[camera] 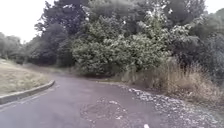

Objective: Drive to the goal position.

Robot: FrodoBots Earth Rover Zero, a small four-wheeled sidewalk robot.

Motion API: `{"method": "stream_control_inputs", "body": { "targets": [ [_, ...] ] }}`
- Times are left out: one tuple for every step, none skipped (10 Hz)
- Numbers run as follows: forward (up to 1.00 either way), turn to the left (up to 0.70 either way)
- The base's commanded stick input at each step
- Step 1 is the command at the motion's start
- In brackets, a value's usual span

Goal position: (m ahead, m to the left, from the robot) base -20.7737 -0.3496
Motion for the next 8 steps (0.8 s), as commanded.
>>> {"method": "stream_control_inputs", "body": {
  "targets": [
    [0.00,0.45],
    [0.00,0.45],
    [0.00,0.45],
    [0.00,0.45],
    [0.00,0.45],
    [0.00,0.45],
    [0.00,0.45],
    [0.00,0.45]
  ]
}}
